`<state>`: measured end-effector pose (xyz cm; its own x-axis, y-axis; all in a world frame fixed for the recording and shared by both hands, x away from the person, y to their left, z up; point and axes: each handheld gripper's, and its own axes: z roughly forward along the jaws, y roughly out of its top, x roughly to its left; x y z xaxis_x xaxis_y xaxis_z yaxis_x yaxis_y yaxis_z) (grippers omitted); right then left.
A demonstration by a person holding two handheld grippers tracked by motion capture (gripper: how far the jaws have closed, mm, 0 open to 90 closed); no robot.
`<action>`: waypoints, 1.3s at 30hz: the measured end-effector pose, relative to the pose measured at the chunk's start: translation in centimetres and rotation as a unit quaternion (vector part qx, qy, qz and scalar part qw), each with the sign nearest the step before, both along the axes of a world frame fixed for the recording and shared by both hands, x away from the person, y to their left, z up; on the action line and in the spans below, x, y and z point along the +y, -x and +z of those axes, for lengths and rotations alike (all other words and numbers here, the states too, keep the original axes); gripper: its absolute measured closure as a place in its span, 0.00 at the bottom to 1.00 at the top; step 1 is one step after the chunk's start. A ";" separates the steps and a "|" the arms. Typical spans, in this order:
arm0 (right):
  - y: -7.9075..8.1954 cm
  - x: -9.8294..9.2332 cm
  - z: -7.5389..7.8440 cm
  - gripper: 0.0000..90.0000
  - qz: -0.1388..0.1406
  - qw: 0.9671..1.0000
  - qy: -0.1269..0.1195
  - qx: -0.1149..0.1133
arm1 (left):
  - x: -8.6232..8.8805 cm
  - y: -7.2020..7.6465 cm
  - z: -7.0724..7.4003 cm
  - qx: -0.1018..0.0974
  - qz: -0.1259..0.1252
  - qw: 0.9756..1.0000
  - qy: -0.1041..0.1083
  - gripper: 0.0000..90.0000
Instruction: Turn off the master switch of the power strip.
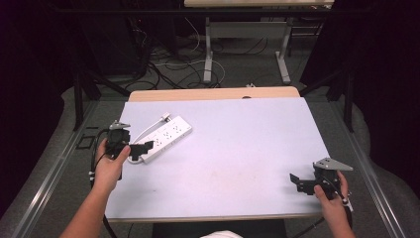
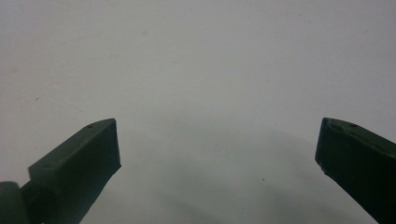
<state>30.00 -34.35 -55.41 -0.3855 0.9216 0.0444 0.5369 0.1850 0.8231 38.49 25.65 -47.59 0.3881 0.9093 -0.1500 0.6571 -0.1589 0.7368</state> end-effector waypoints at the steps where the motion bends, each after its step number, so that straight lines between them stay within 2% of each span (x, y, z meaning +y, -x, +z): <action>1: 0.0 0.0 0.0 0.00 -0.001 1.000 -0.001 0.000 | 0.0 0.1 0.1 -0.001 -0.005 1.000 -0.002 0.03; 5: 0.0 0.1 -0.1 0.00 -0.007 1.000 -0.003 -0.011 | -0.3 0.8 0.3 -0.009 -0.009 1.000 0.005 0.04; 7: 0.1 0.0 0.1 0.00 0.000 1.000 0.001 -0.002 | -0.5 1.2 0.4 -0.015 -0.013 1.000 0.010 0.04; 8: 0.0 0.0 0.1 0.00 -0.002 1.000 0.003 -0.008 | -0.5 1.4 0.5 -0.014 -0.016 1.000 0.011 0.04; 17: 0.2 -0.1 0.2 0.00 -0.004 1.000 0.001 -0.006 | -1.5 3.1 0.3 -0.021 -0.032 0.999 0.024 0.04; 18: 0.2 0.0 0.1 0.00 -0.009 1.000 -0.003 -0.016 | -1.5 3.2 0.2 -0.024 -0.036 0.999 0.025 0.04; 19: 0.3 -0.2 0.2 0.00 -0.003 1.000 0.001 -0.005 | -1.7 3.5 0.2 -0.024 -0.033 0.999 0.029 0.04; 21: 0.3 -0.3 0.2 0.00 -0.004 1.000 0.001 -0.006 | -1.7 3.9 0.0 -0.024 -0.038 0.999 0.028 0.04; 24: 0.3 -0.3 0.2 0.00 -0.004 1.000 0.000 -0.008 | -1.7 4.5 -0.3 -0.026 -0.044 0.998 0.034 0.04; 27: 0.3 -0.3 0.3 0.00 -0.003 1.000 0.000 -0.008 | -1.6 5.2 -0.6 -0.019 -0.051 0.998 0.034 0.04; 30: 0.4 -0.3 0.3 0.00 -0.003 1.000 0.001 -0.008 | -1.5 5.7 -1.1 -0.027 -0.046 0.998 0.036 0.04; 35: 0.3 -0.3 0.3 0.00 -0.003 1.000 0.001 -0.009 | -1.3 6.4 -1.9 -0.021 -0.053 0.998 0.036 0.04; 39: 0.4 -0.2 0.3 0.00 -0.004 1.000 -0.001 -0.008 | -1.2 7.0 -2.7 -0.021 -0.049 0.998 0.041 0.04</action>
